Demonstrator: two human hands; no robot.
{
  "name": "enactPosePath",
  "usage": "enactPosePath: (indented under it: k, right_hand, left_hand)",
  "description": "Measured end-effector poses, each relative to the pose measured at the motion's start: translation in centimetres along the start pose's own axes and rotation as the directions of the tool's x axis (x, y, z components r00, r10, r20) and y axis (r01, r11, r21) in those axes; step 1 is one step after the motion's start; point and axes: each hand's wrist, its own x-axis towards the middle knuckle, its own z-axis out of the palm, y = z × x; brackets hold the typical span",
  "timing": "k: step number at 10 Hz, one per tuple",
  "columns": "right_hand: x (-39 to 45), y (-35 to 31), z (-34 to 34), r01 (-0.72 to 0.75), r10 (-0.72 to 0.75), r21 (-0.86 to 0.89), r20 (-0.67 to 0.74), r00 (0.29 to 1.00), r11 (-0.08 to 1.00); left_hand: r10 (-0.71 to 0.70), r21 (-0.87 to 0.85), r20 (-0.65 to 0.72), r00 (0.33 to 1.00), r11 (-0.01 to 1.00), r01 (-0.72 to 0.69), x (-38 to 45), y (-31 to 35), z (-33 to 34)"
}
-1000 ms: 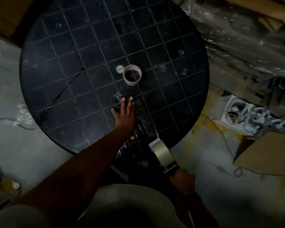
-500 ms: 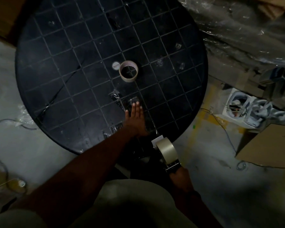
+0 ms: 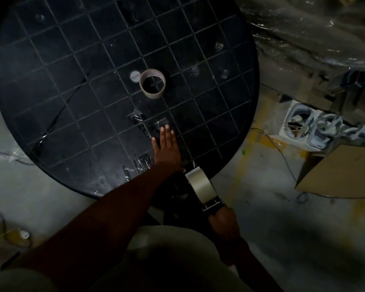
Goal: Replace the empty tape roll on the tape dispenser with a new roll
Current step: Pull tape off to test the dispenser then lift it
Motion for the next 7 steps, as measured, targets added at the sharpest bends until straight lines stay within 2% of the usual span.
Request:
enactPosePath:
  k: [2,3,4,5,6,7]
  right_hand:
    - [-3.1,-5.0,-4.8,0.061,-0.06,-0.053,0.023,0.998,0.997]
    - [-6.1,-7.3,-8.1,0.021,-0.019,-0.058,0.036,0.999,0.998]
    - [-6.2,-7.1,-7.8,0.057,-0.055,0.093,-0.023,0.998,0.994]
    - [-5.8,-6.0,-6.6,0.022,-0.019,0.141,-0.025,1.0,0.99]
    - [-5.7,-6.2,-6.7,0.019,-0.019,0.132,-0.004,1.0,0.991]
    - [-5.4,-6.4,-6.4,0.103,-0.103,0.082,-0.008,0.995,0.991]
  left_hand:
    - [0.048,-0.023,-0.008,0.999,0.999,-0.048,0.3,-0.8,0.5]
    - [0.089,-0.023,-0.001,0.996,0.996,-0.089,0.4,-1.3,0.6]
    - [0.112,-0.036,0.008,0.994,0.993,-0.112,0.3,-1.4,0.3]
    - [0.108,-0.055,0.029,0.994,0.993,-0.106,0.3,-1.2,0.0]
    - [0.09,-0.043,0.038,0.995,0.995,-0.089,0.2,-0.9,-0.1]
    - [0.072,-0.039,0.045,0.996,0.997,-0.071,0.1,-0.5,-0.1]
